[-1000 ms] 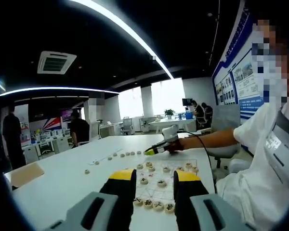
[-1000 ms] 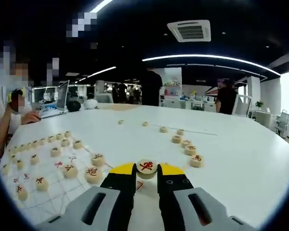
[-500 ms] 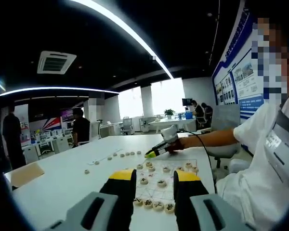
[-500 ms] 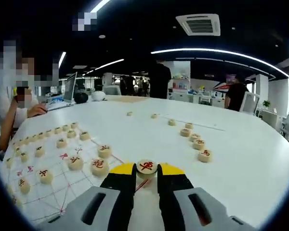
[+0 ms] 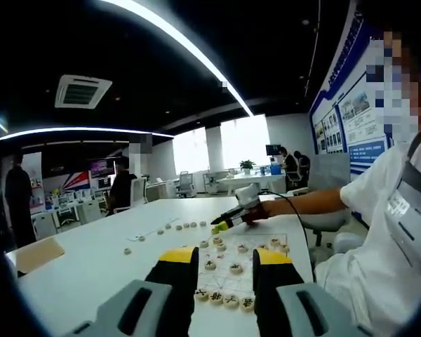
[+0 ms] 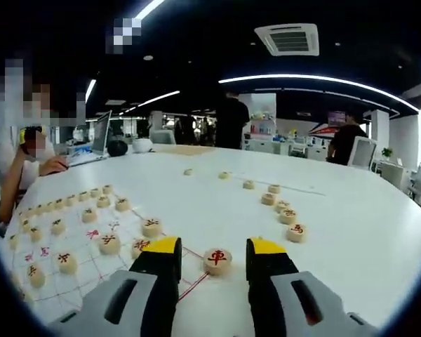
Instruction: Pick up the chess pieces one by one and place each piece onto its starting position on the chessboard, setting the pieces on their correct points until all the chess pieces are arranged in the starting layout
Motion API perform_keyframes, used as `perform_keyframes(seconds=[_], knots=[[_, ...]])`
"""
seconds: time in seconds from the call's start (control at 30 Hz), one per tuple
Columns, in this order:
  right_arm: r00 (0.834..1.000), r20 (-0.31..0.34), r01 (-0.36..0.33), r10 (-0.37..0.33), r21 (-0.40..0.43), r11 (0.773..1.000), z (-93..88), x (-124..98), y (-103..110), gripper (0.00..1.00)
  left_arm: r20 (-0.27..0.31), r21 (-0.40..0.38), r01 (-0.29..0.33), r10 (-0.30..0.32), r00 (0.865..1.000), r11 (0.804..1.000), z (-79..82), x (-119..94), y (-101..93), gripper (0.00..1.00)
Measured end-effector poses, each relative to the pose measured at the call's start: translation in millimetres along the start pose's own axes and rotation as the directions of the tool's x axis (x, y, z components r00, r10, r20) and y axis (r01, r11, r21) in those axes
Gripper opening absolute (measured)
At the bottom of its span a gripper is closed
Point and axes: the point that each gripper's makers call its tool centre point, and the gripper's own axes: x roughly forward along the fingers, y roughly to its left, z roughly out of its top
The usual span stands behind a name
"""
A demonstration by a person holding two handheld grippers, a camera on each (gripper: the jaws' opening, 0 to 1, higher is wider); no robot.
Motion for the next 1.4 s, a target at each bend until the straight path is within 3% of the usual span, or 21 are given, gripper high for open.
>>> perform_keyframes(seconds=[0.17, 0.27, 0.4, 0.5, 0.7, 1.0, 1.1, 1.2, 1.4], knots=[[0.999, 0.031, 0.030, -0.030, -0.003, 1.000, 16.1, 1, -8, 0.47, 0.000, -0.001, -0.002, 0.002, 1.000, 1.000, 0.1, 0, 0.0, 0.32], [0.994, 0.033, 0.104, -0.105, 0.032, 0.994, 20.2, 3, -26, 0.47, -0.001, 0.000, -0.001, 0.001, 1.000, 1.000, 0.0, 1, -0.4, 0.32], [0.975, -0.030, 0.222, -0.220, 0.104, 0.969, 8.3, 3, -57, 0.43, -0.002, 0.002, 0.000, 0.000, 1.000, 1.000, -0.2, 1, -0.9, 0.32], [0.959, -0.074, 0.278, -0.273, 0.082, 0.957, 0.8, 8, -75, 0.43, 0.001, 0.000, -0.001, 0.001, 1.000, 1.000, 0.4, 0, -0.2, 0.32], [0.952, -0.139, 0.281, -0.274, 0.034, 0.959, -7.7, 28, -80, 0.43, 0.002, 0.004, -0.001, 0.001, 1.000, 1.000, 0.9, 0, -1.7, 0.32], [0.925, -0.172, 0.354, -0.339, 0.065, 0.933, -13.7, 29, -99, 0.41, -0.002, 0.004, 0.002, -0.002, 1.000, 1.000, -0.1, 0, -0.6, 0.32], [0.910, -0.206, 0.373, -0.359, 0.036, 0.927, -20.8, 28, -102, 0.29, -0.002, 0.005, 0.004, -0.004, 1.000, 1.000, 0.3, 1, -1.1, 0.32], [0.915, -0.216, 0.355, -0.342, 0.026, 0.934, -22.4, 32, -97, 0.18, -0.002, 0.005, 0.005, -0.005, 1.000, 1.000, 0.2, 0, -2.2, 0.32], [0.928, -0.206, 0.314, -0.311, -0.020, 0.949, -21.1, 32, -91, 0.18, 0.000, 0.004, 0.003, -0.003, 1.000, 1.000, 0.2, 0, -1.9, 0.32]])
